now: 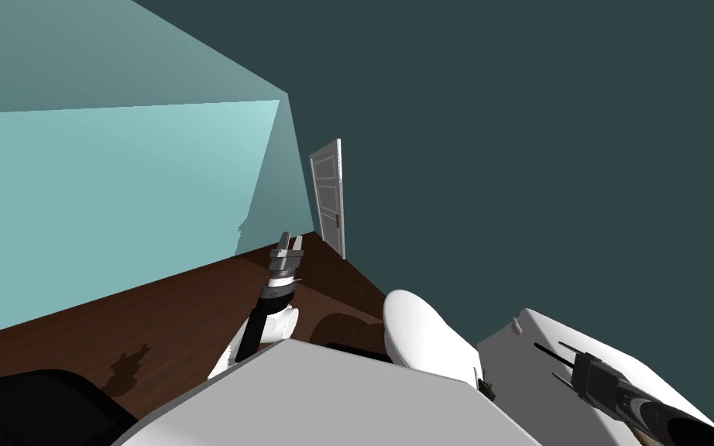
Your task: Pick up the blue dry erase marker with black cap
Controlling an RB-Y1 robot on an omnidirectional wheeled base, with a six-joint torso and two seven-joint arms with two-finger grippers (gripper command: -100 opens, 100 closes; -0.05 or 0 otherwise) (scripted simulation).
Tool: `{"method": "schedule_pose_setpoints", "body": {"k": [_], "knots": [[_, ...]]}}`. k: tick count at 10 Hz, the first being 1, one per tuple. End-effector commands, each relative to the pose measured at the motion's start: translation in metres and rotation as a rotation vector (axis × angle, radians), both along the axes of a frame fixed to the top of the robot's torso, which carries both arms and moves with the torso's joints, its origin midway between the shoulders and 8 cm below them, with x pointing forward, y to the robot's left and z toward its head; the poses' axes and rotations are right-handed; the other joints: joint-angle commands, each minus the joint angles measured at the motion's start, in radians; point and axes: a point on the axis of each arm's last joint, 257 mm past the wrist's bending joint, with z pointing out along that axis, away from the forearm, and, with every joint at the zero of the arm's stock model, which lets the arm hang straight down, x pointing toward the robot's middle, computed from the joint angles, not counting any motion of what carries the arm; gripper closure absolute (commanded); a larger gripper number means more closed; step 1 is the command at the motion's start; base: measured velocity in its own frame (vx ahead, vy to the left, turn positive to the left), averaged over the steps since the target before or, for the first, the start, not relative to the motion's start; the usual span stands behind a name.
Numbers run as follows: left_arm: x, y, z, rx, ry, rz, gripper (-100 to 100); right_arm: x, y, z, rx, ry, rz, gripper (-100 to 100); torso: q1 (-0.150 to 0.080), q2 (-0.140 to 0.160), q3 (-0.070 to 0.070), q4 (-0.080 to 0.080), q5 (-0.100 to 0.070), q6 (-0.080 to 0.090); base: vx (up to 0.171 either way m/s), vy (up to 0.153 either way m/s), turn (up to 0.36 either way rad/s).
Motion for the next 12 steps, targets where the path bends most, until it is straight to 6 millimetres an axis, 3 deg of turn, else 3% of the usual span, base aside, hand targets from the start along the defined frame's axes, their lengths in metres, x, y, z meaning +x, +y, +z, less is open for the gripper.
{"method": "schedule_pose_setpoints", "body": {"k": [1,2,6,12], "knots": [[0.0,0.0,0.0,0.0,0.0,0.0,0,0.0,0.0,0.0,0.0,0.0,0.0,0,0.0,0.0,0.0,0.0,0.0,0.0,0.0,0.0,0.0],[0.0,0.0,0.0,0.0,0.0,0.0,0,0.001,-0.003,-0.009,0.018,0.003,-0.029,-100,0.0,0.001,0.001,0.0,0.0,0.0,-0.081,-0.01,0.211],[0.0,0.0,0.0,0.0,0.0,0.0,0,0.003,-0.012,-0.022,0.044,0.008,-0.088,-100,-0.003,0.011,0.006,0.003,-0.001,0.001,-0.135,-0.035,0.176],[0.0,0.0,0.0,0.0,0.0,0.0,0,0.003,-0.037,-0.028,0.037,0.014,-0.177,-100,-0.004,0.008,0.005,0.002,-0.002,0.0,-0.107,-0.012,0.138]]}}
